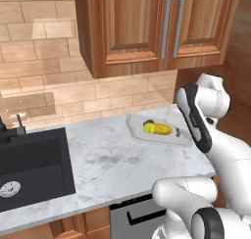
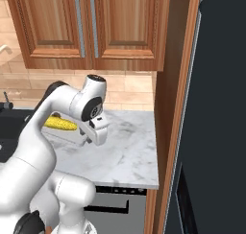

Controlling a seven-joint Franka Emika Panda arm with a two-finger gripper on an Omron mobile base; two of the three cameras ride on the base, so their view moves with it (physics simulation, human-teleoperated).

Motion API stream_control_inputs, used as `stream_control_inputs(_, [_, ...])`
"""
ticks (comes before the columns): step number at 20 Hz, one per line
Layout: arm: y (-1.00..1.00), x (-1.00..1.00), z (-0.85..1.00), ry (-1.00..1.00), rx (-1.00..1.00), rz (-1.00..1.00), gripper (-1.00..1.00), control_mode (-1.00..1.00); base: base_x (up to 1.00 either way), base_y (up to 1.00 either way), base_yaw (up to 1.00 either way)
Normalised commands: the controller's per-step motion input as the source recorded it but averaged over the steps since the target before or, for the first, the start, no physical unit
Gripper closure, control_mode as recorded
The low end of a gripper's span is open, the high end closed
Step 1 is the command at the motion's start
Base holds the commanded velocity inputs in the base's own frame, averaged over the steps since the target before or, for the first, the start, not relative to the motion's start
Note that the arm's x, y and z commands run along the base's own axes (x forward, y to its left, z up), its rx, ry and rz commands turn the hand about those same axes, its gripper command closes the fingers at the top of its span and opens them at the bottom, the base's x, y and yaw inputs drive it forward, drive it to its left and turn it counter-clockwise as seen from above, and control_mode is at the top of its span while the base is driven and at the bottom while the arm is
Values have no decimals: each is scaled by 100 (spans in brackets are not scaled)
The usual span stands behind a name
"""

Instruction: Take the garlic and corn out of the freezer and place them in the tupperware container on the counter. Then put the tupperware containing the vegetables back in the freezer.

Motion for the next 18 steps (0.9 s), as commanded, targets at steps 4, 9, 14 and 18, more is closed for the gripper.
stream_control_inputs(4, [8, -33, 52, 0, -1, 0, 100, -100, 0, 0, 0])
stream_control_inputs(9, [12, -22, 25, 2, 0, 0, 100, -100, 0, 0, 0])
stream_control_inputs(14, [0, 0, 0, 0, 0, 0, 100, 100, -84, 14, -2])
stream_control_inputs(18, [0, 0, 0, 0, 0, 0, 100, 100, -100, 11, -5])
